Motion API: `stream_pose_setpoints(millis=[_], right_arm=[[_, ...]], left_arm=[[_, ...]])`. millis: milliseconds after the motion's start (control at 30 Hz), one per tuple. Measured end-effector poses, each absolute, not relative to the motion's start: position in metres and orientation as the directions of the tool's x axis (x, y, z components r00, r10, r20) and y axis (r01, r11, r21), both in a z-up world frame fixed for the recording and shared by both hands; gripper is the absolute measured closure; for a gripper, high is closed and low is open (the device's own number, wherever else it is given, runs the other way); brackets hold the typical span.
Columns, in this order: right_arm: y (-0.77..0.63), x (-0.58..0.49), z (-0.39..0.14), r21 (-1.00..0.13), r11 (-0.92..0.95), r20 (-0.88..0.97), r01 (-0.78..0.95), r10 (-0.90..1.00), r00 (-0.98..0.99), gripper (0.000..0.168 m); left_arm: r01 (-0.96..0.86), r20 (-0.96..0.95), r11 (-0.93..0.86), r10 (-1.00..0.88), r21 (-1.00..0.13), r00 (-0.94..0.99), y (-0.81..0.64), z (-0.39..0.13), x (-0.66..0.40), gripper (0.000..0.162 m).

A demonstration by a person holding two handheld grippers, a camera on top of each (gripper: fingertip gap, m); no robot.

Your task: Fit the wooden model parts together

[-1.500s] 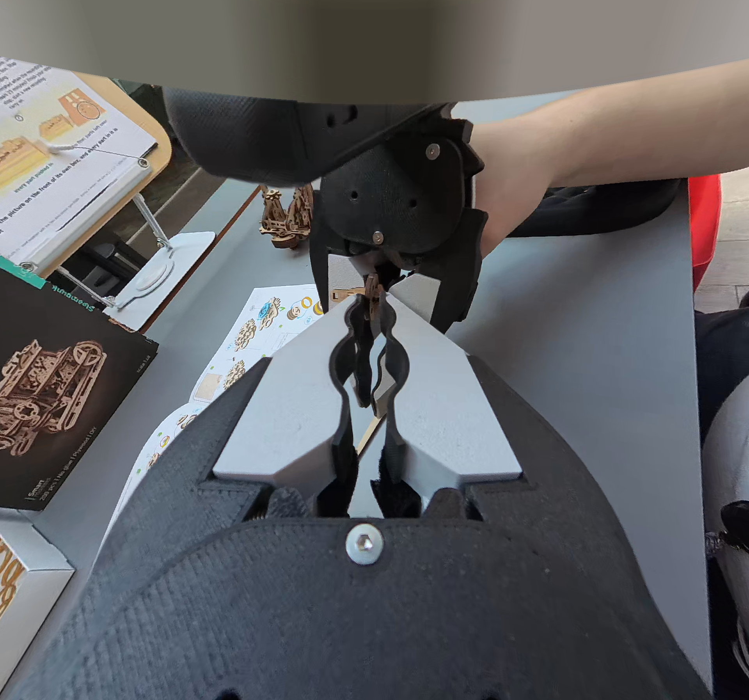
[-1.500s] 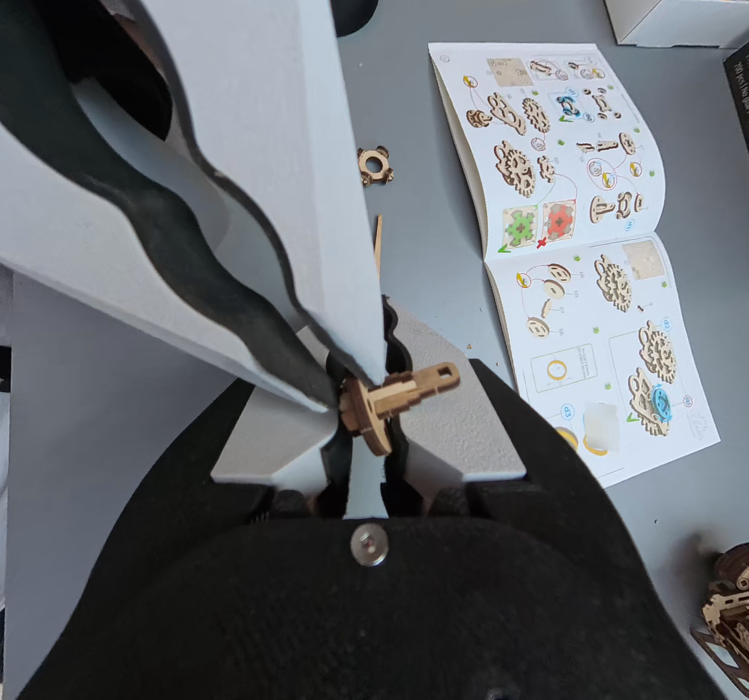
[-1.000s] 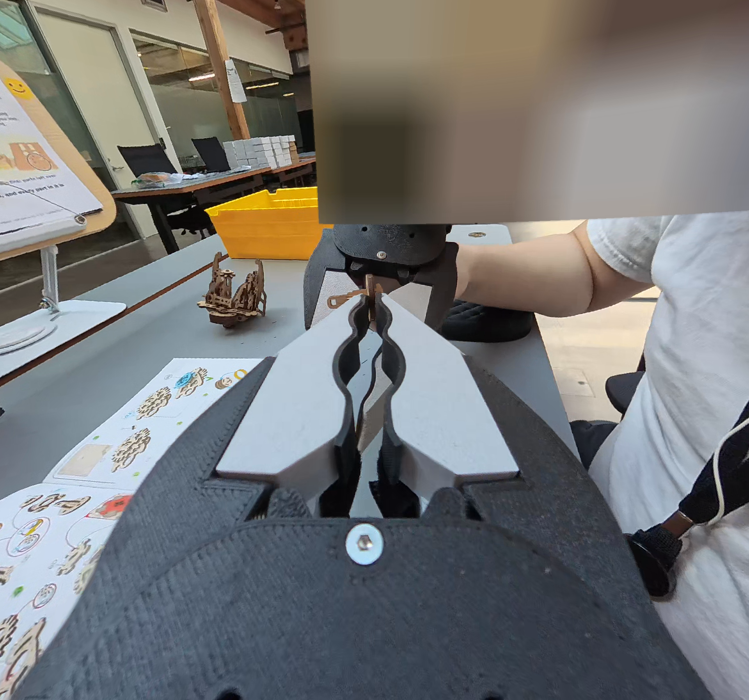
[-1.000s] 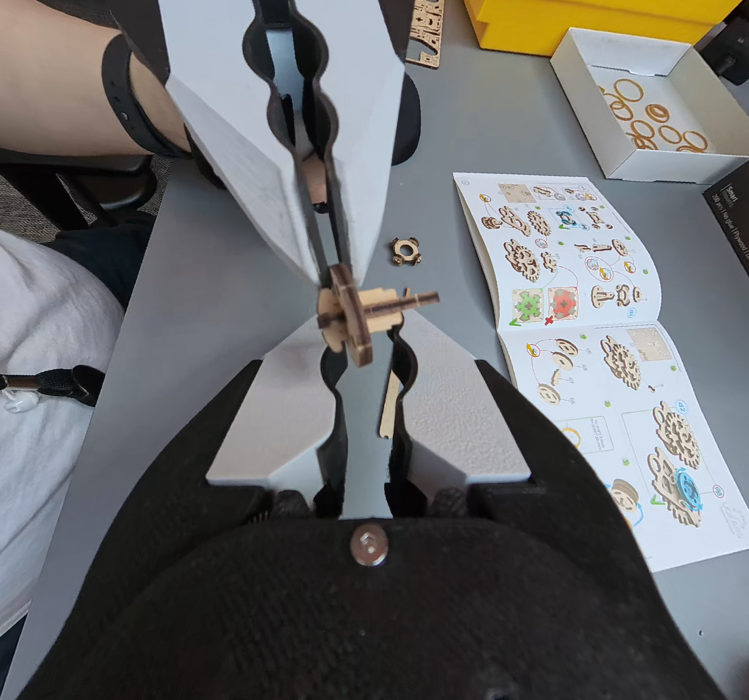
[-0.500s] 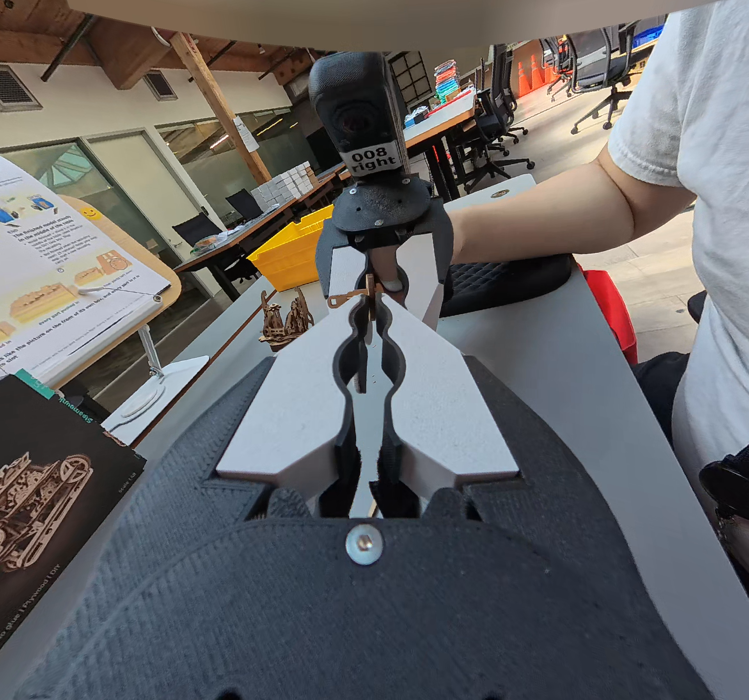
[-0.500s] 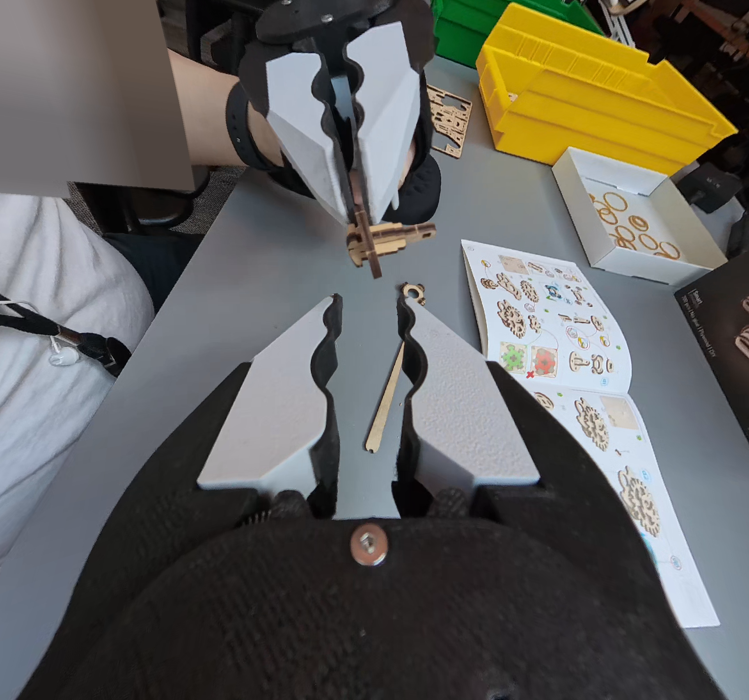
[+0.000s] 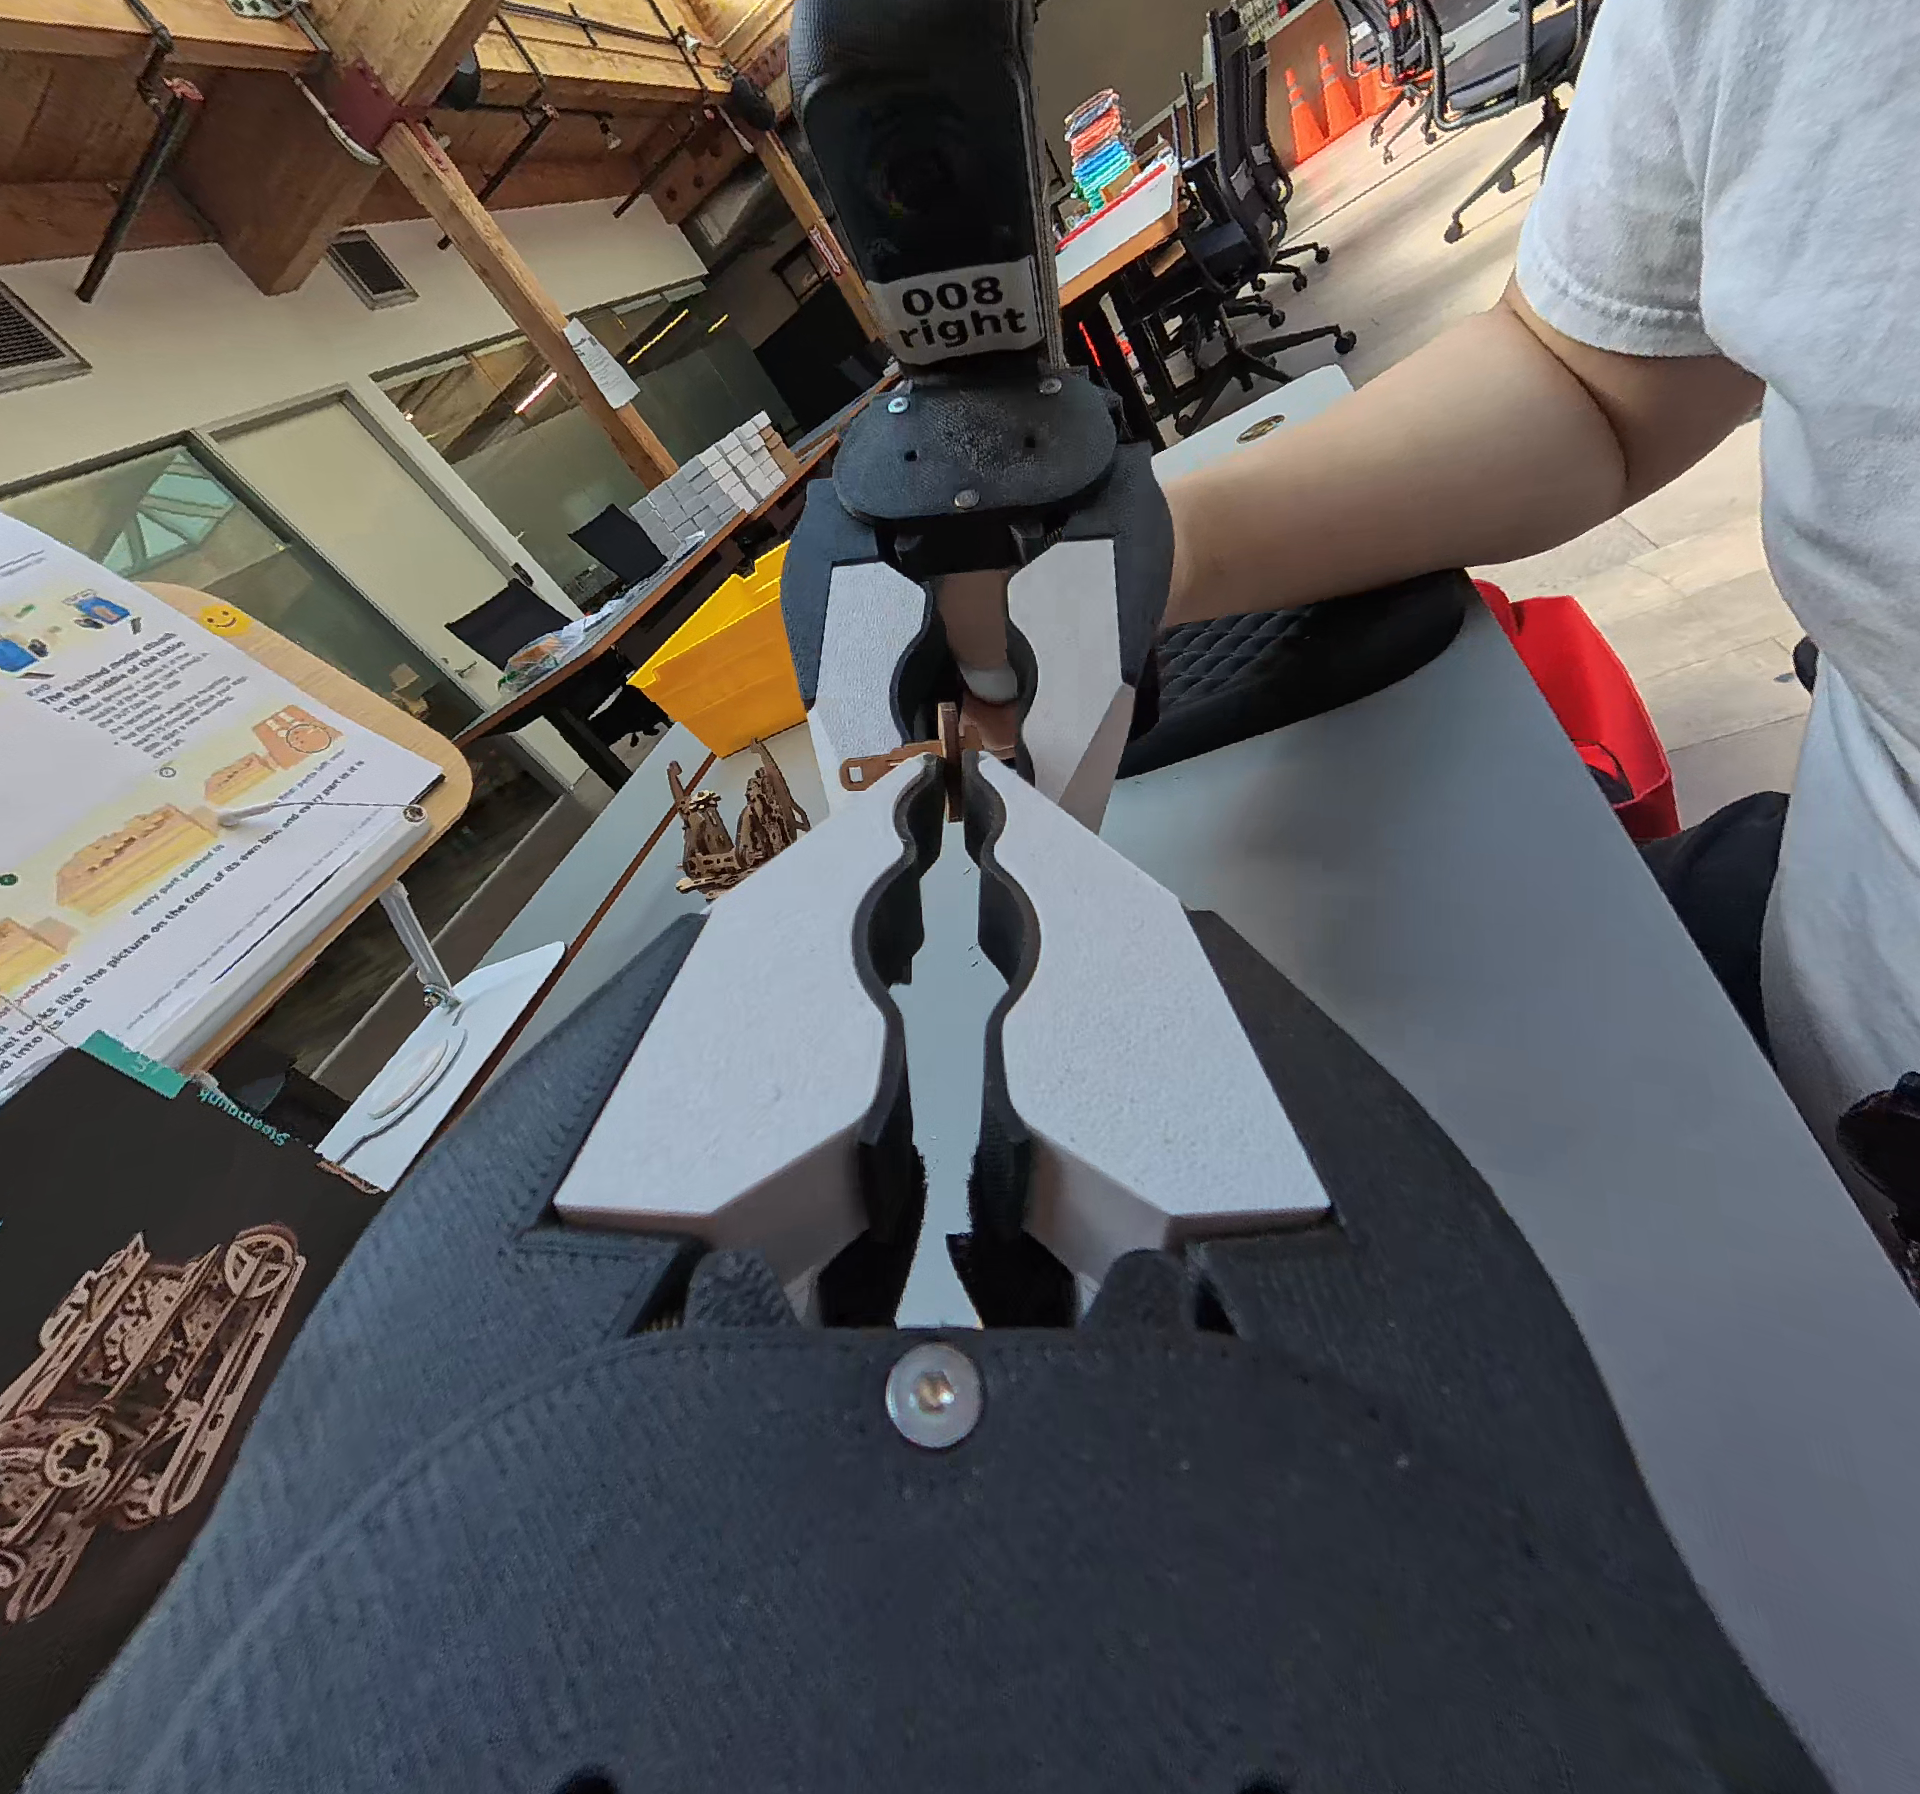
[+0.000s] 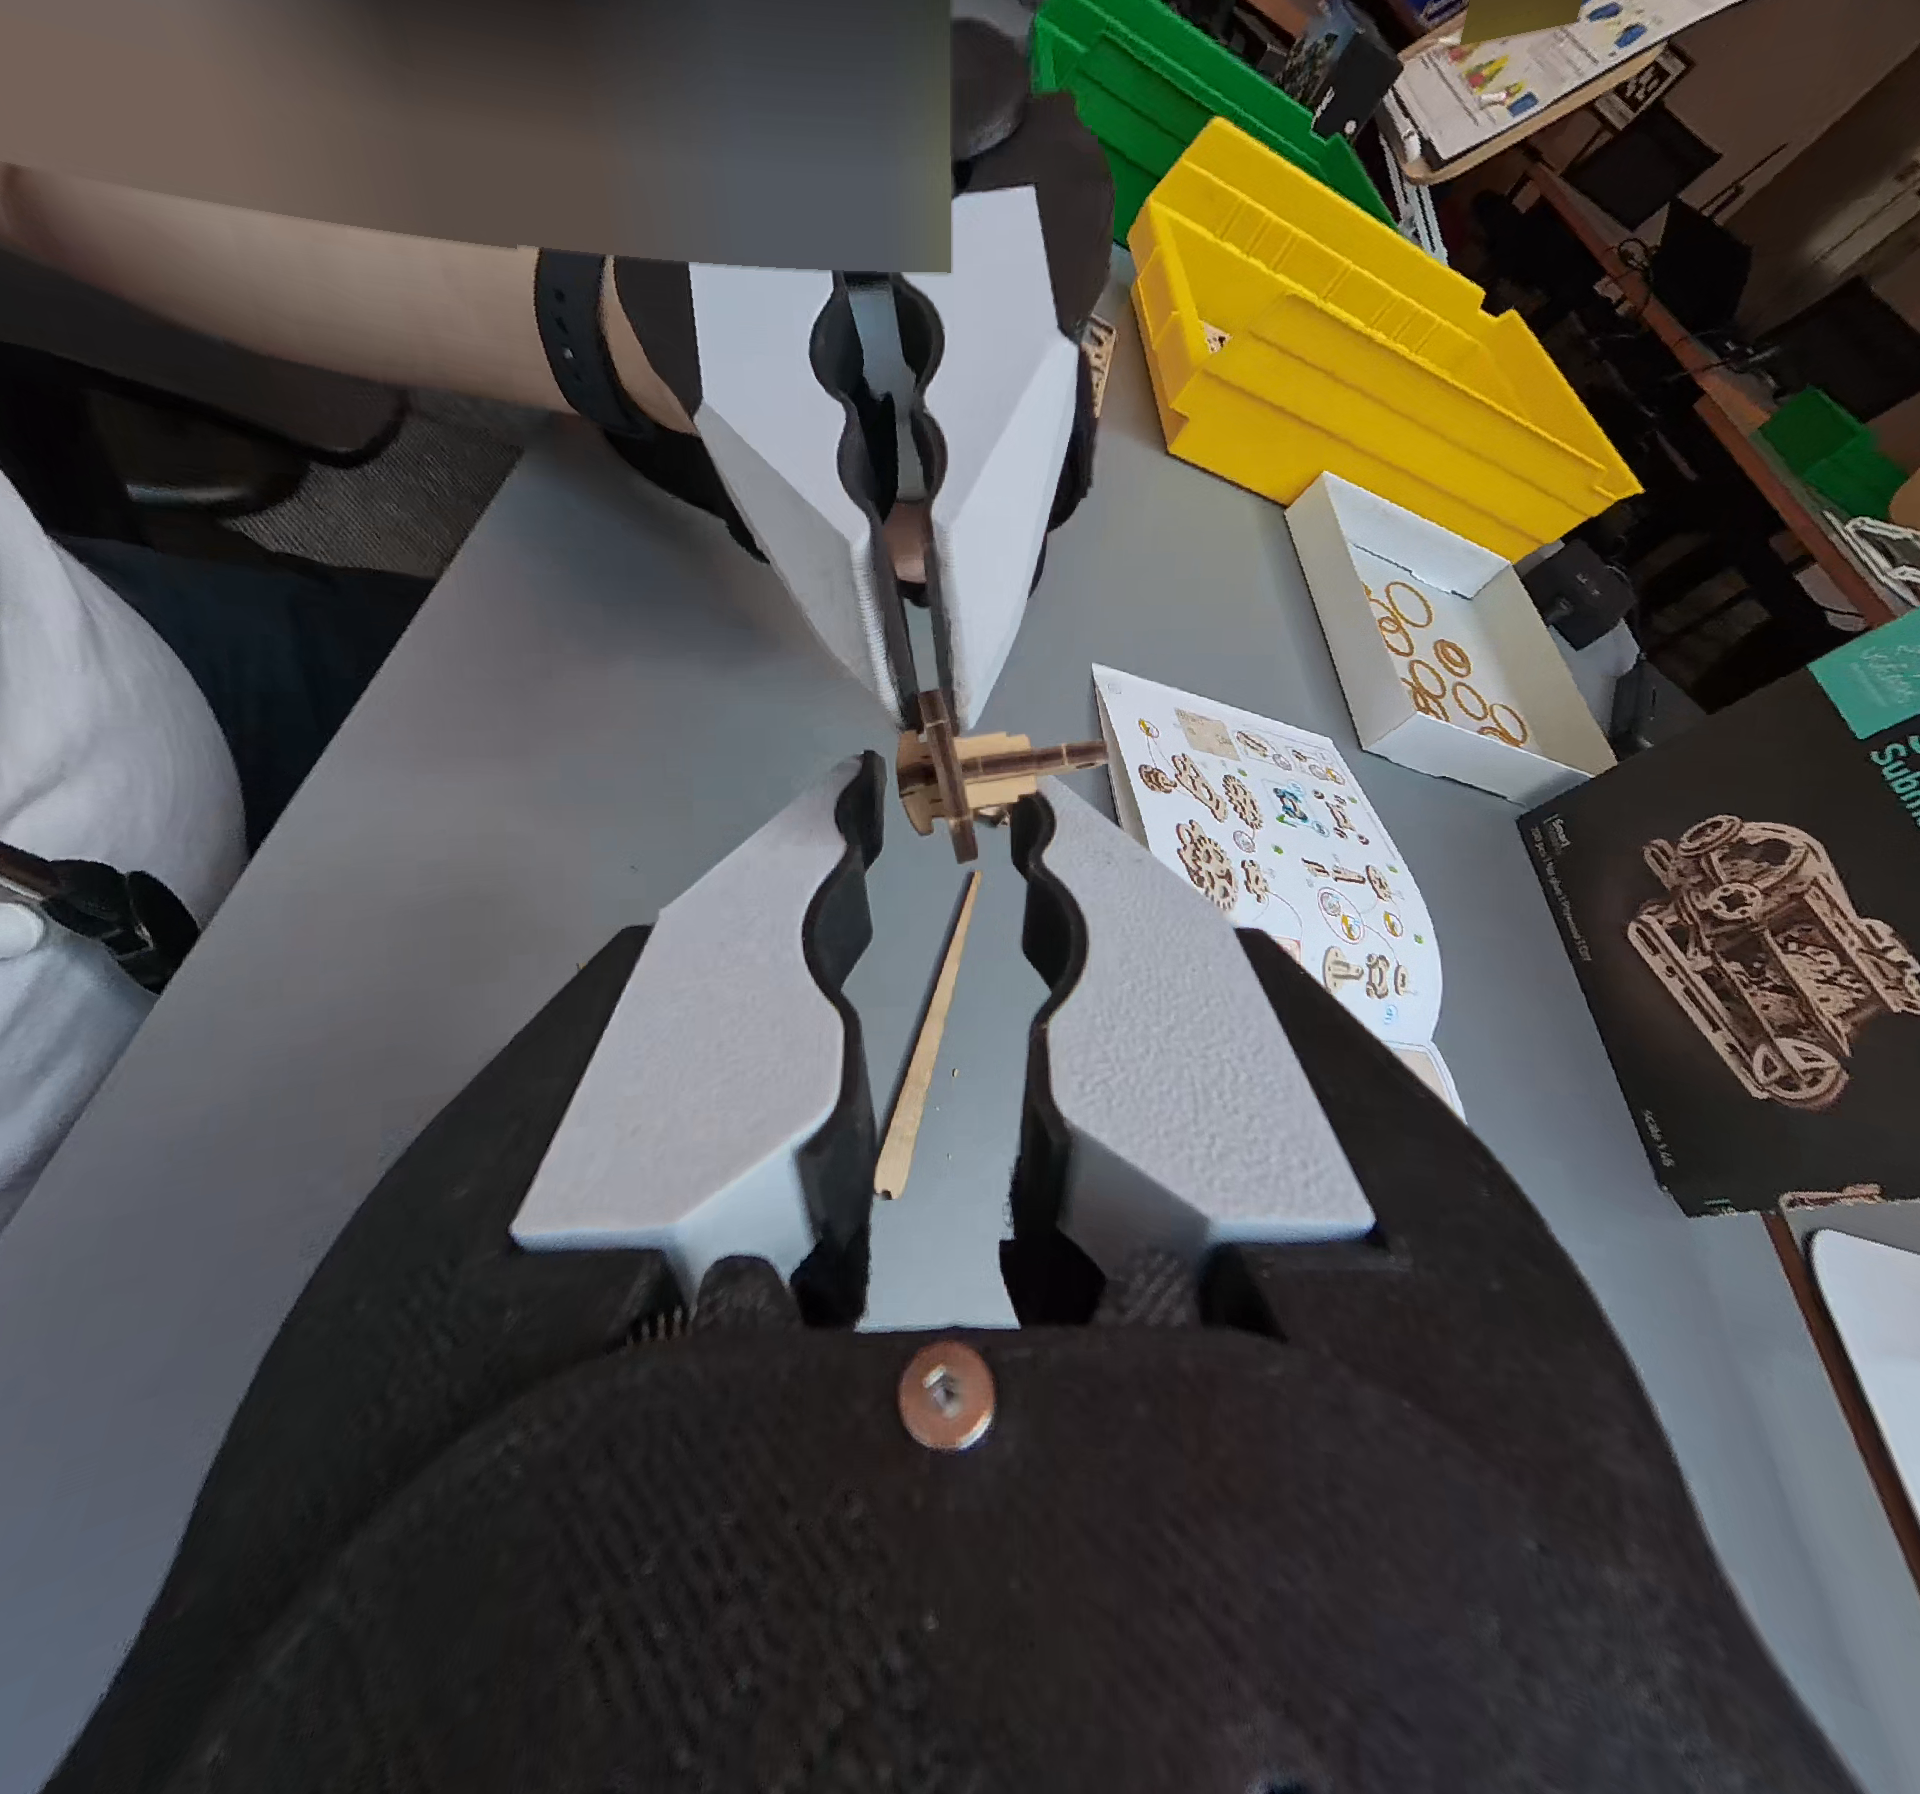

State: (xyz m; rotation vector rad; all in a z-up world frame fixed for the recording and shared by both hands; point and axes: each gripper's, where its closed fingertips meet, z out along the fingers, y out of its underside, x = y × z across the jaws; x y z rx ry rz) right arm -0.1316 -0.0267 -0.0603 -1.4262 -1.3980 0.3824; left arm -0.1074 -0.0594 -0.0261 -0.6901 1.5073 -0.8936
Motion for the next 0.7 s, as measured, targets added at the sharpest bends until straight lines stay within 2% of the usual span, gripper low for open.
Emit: stream_pose_setpoints(millis=[200,433,633,700], right_arm=[[-0.027,-0.135,-0.083,-0.757,0.216,0.435,0.616,0.871,0.229,0.146],[-0.016,-0.130,-0.084,-0.664,0.277,0.578,0.694,0.779,0.242,0.149],[-0.007,-0.126,-0.081,-0.676,0.208,0.569,0.707,0.757,0.321,0.161],[-0.005,-0.125,-0.080,-0.664,0.205,0.585,0.719,0.742,0.328,0.160]], left_arm=[[0.069,-0.535,0.532,-0.826,-0.844,-0.179,-0.070,-0.023,-0.094,0.161],[0.026,-0.602,0.608,-0.777,-0.793,-0.184,-0.077,-0.025,-0.081,0.161],[-0.015,-0.666,0.674,-0.732,-0.738,-0.140,-0.073,-0.027,-0.083,0.161],[-0.026,-0.683,0.691,-0.718,-0.722,-0.129,-0.072,-0.028,-0.084,0.161]])
